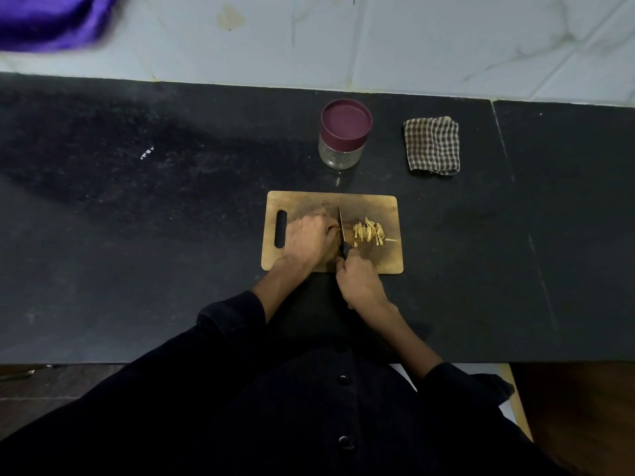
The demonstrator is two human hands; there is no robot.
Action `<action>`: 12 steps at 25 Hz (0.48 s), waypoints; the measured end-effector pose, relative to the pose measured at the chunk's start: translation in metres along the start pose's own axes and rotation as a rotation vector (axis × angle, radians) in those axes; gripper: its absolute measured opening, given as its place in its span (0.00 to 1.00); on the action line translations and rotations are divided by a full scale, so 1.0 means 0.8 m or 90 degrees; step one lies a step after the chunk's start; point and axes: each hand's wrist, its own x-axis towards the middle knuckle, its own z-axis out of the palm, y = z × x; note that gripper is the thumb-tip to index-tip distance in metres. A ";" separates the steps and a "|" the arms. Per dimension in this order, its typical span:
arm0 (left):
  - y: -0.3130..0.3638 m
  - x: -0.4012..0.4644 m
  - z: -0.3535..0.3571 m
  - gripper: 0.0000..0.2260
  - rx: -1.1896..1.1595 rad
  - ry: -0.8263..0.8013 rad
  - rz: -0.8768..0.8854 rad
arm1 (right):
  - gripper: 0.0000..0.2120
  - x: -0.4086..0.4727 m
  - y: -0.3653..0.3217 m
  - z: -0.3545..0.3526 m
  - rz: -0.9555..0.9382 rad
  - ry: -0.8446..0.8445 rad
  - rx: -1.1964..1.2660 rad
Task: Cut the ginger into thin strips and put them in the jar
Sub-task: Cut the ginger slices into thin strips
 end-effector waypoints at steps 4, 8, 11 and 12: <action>0.000 0.000 0.001 0.10 0.002 0.009 -0.010 | 0.11 -0.027 0.024 0.010 -0.007 -0.014 -0.034; -0.001 -0.001 0.005 0.09 0.011 0.012 -0.002 | 0.13 -0.030 0.036 0.005 0.020 0.012 -0.007; -0.003 -0.002 0.006 0.09 0.000 0.013 0.001 | 0.13 -0.030 0.036 0.001 0.023 0.026 0.042; -0.003 -0.002 0.006 0.09 -0.012 0.011 0.005 | 0.13 -0.030 0.035 0.000 0.023 0.032 0.055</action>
